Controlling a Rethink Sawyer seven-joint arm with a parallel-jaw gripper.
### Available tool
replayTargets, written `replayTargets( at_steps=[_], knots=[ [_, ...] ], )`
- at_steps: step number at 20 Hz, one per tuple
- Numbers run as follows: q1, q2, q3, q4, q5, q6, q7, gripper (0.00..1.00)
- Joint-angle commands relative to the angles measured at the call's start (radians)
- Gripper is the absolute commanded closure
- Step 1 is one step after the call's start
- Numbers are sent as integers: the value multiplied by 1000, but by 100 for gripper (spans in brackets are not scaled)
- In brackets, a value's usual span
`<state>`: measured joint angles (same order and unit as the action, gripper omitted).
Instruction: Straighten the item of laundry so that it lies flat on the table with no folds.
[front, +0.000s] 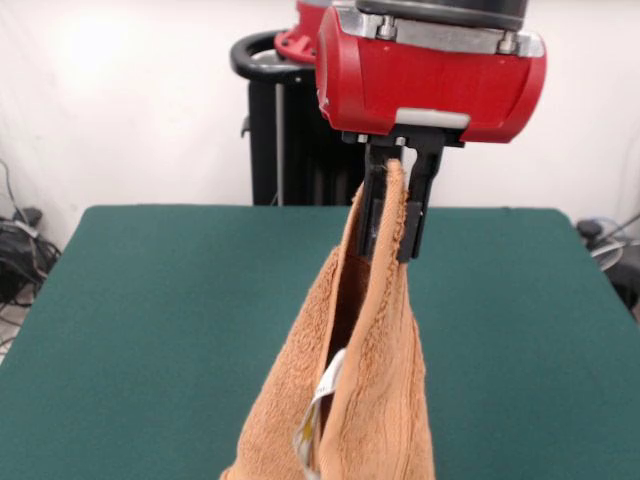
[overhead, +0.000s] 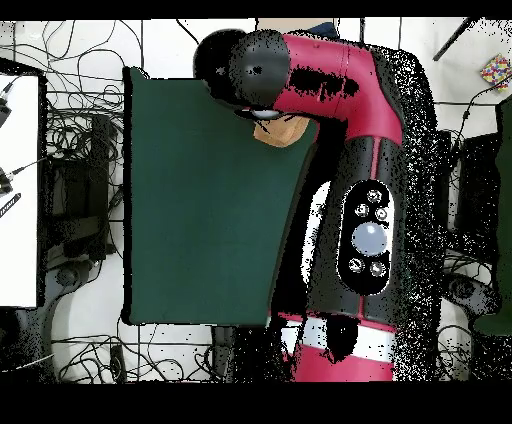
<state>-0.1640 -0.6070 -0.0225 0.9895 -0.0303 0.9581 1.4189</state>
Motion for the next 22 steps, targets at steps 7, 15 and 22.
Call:
replayTargets(
  at_steps=[7,15,22],
  knots=[
    [18,-44,5,253,-3,-40,188,100],
    [9,-72,19,352,-1,-108,164,100],
    [12,-63,17,376,-5,-111,165,100]
  ],
)
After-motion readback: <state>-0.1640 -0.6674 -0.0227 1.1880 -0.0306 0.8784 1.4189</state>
